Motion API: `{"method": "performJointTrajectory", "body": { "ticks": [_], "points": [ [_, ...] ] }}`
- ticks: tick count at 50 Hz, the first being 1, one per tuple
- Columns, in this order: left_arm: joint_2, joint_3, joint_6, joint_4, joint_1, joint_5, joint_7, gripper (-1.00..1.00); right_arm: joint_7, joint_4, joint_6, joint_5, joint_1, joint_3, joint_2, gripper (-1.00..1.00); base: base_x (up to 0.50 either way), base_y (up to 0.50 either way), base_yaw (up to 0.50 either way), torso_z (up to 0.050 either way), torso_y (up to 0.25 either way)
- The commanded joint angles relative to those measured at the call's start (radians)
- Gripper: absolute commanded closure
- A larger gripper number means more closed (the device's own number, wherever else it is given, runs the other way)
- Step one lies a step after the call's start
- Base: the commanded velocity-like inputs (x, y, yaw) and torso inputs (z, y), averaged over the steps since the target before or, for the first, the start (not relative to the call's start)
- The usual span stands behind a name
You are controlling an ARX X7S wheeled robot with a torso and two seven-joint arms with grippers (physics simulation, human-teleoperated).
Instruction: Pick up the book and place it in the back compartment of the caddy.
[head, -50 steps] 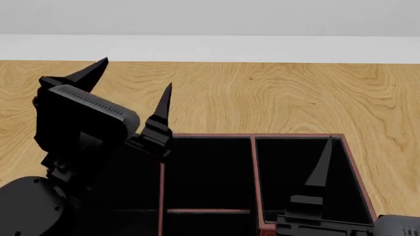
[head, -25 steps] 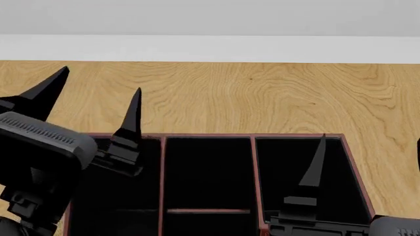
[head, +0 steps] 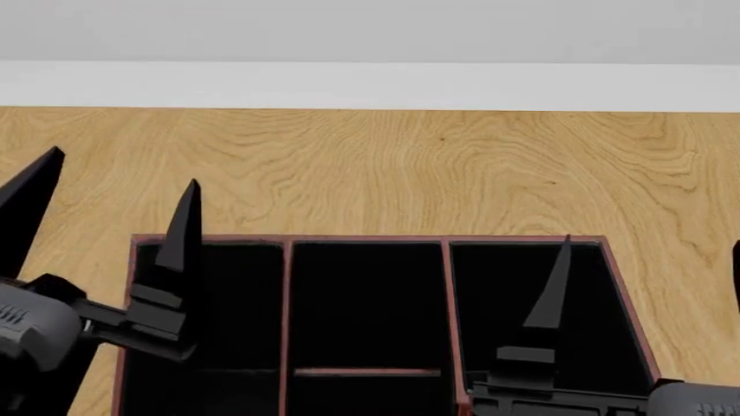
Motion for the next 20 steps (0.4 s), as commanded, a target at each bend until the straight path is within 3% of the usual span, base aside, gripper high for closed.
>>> {"method": "performJointTrajectory", "body": {
  "ticks": [1,20],
  "points": [
    [-0.044,-0.021,0.032,0.07,0.058,0.003,-0.032,-1.0,0.003,-0.004,0.006,0.003,0.005,-0.002,0.001,-1.0,0.0,0.0,0.0,0.0,0.0],
    [-0.106,-0.037,0.071,0.149,0.142,0.047,-0.079,-1.0,0.052,-0.079,0.047,0.023,0.023,0.007,0.029,-1.0,0.0,0.0,0.0,0.0,0.0]
  ]
}}
